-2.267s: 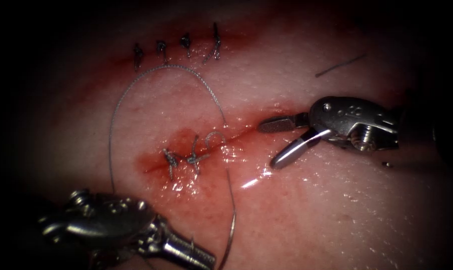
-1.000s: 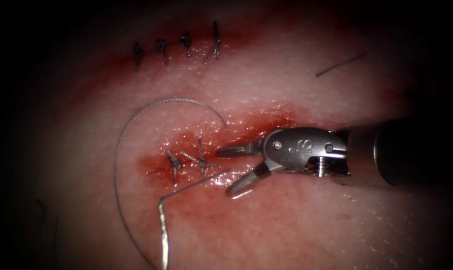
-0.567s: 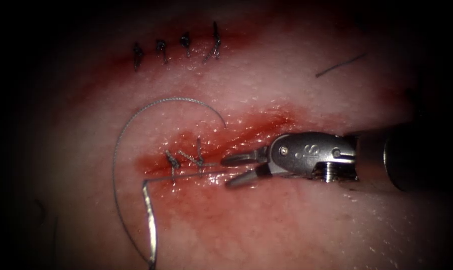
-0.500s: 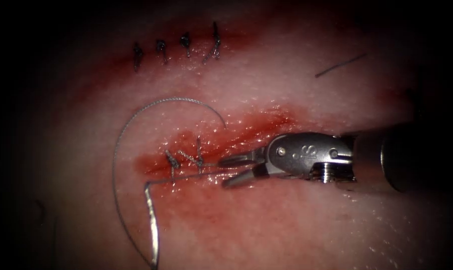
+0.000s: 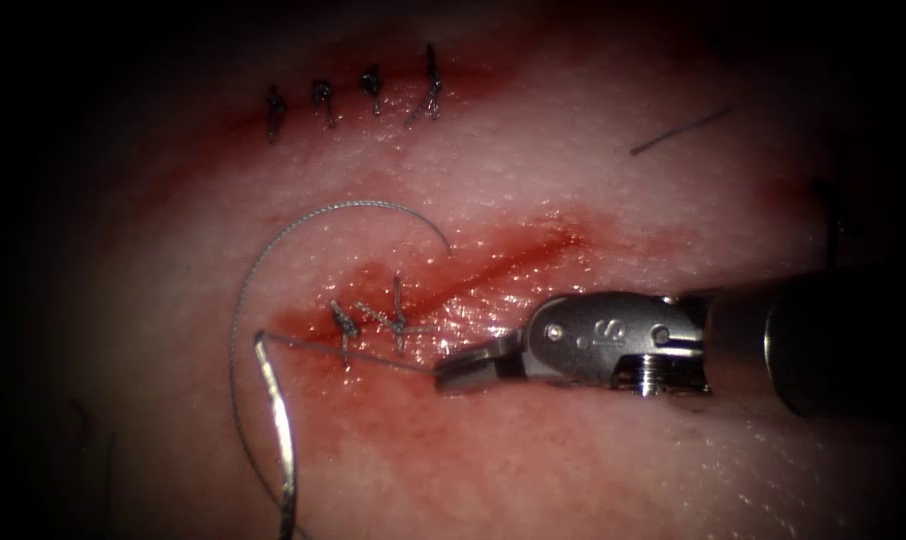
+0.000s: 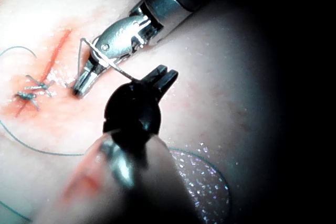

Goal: Wound Closure

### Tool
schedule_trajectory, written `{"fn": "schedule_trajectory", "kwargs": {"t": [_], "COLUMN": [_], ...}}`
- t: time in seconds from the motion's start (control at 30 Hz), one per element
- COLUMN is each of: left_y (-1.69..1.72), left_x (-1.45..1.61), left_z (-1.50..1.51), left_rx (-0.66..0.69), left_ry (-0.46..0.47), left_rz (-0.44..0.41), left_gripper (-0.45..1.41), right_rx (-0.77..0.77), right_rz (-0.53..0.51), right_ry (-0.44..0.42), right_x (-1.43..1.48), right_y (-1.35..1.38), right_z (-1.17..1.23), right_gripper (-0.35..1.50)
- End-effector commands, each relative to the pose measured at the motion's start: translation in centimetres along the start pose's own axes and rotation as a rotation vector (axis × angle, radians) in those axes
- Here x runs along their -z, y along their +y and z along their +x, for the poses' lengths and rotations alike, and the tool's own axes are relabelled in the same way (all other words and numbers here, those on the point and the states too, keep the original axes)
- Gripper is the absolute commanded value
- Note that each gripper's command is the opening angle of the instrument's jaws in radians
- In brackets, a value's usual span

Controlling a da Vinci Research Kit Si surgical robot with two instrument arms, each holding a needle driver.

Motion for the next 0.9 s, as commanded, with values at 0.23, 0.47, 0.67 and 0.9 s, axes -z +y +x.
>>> {"fn": "schedule_trajectory", "kwargs": {"t": [0.23,0.47,0.67,0.9], "left_y": [-0.21,-0.18,-0.06,-0.01], "left_x": [0.02,0.14,0.35,0.75], "left_z": [-0.48,-0.83,-0.76,-0.5], "left_rx": [-0.018,-0.051,-0.037,-0.068], "left_ry": [0.052,0.082,0.105,0.129], "left_rz": [0.13,0.199,0.224,0.273], "left_gripper": [-0.45,-0.45,-0.45,-0.45], "right_rx": [-0.022,-0.001,0.077,0.114], "right_rz": [0.043,0.088,0.02,-0.126], "right_ry": [0.041,0.1,0.168,0.188], "right_x": [-0.03,-0.17,-0.16,0.16], "right_y": [-0.86,-1.48,-1.38,-1.04], "right_z": [0.44,0.97,1.24,1.16], "right_gripper": [-0.35,-0.35,-0.13,1.21]}}
